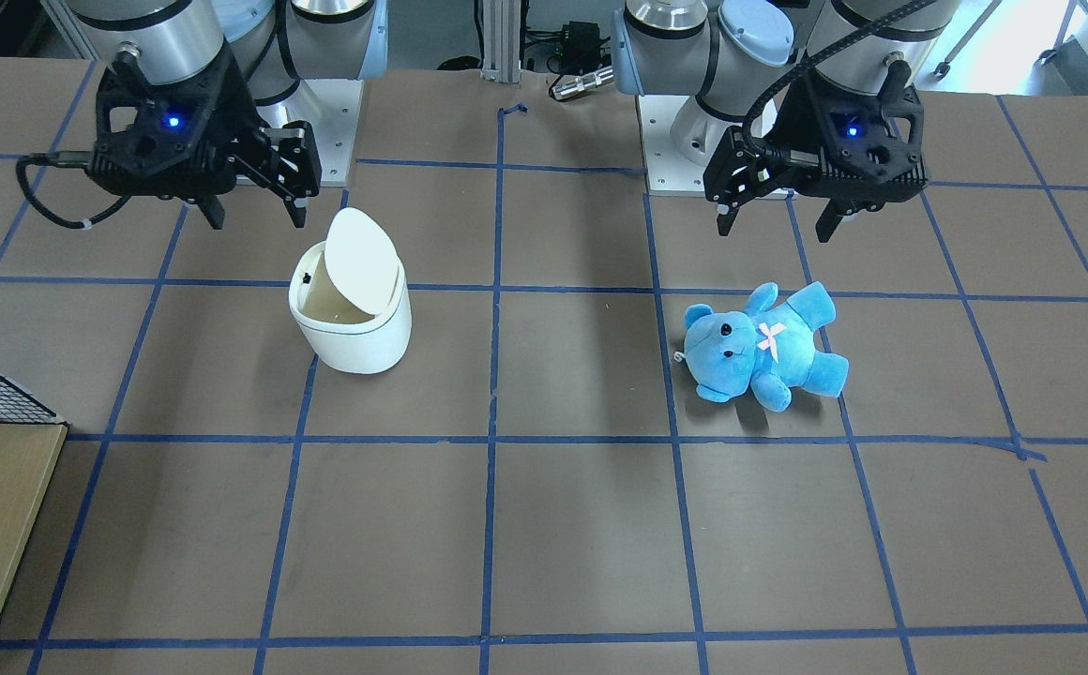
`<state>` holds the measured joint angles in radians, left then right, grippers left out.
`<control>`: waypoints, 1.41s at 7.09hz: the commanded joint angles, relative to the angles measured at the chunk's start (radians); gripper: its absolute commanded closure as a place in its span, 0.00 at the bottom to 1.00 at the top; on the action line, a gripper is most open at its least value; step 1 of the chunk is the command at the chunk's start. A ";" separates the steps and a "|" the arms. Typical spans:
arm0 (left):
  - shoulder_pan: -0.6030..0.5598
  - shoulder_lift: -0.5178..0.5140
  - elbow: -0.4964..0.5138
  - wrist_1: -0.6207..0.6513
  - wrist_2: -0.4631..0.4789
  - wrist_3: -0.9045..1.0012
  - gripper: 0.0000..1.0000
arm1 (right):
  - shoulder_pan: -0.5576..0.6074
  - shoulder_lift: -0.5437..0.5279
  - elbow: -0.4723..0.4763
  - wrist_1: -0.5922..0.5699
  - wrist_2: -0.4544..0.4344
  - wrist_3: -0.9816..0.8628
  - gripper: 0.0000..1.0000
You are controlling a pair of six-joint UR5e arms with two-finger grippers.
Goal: Open trash can with right arm
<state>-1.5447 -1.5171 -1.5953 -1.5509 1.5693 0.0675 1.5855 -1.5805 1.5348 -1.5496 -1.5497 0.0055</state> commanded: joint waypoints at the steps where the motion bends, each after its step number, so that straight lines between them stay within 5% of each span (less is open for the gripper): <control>1: 0.000 0.000 0.000 0.000 0.000 0.000 0.00 | -0.016 -0.003 -0.004 0.071 -0.006 0.036 0.00; 6: 0.000 0.000 0.000 0.000 0.000 0.000 0.00 | -0.090 -0.004 -0.007 0.054 -0.024 -0.067 0.00; 10: 0.000 0.000 0.000 0.000 0.000 0.000 0.00 | -0.069 -0.021 0.010 -0.020 0.025 0.032 0.03</control>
<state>-1.5447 -1.5171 -1.5953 -1.5509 1.5693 0.0675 1.5083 -1.6001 1.5438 -1.5615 -1.5581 -0.0219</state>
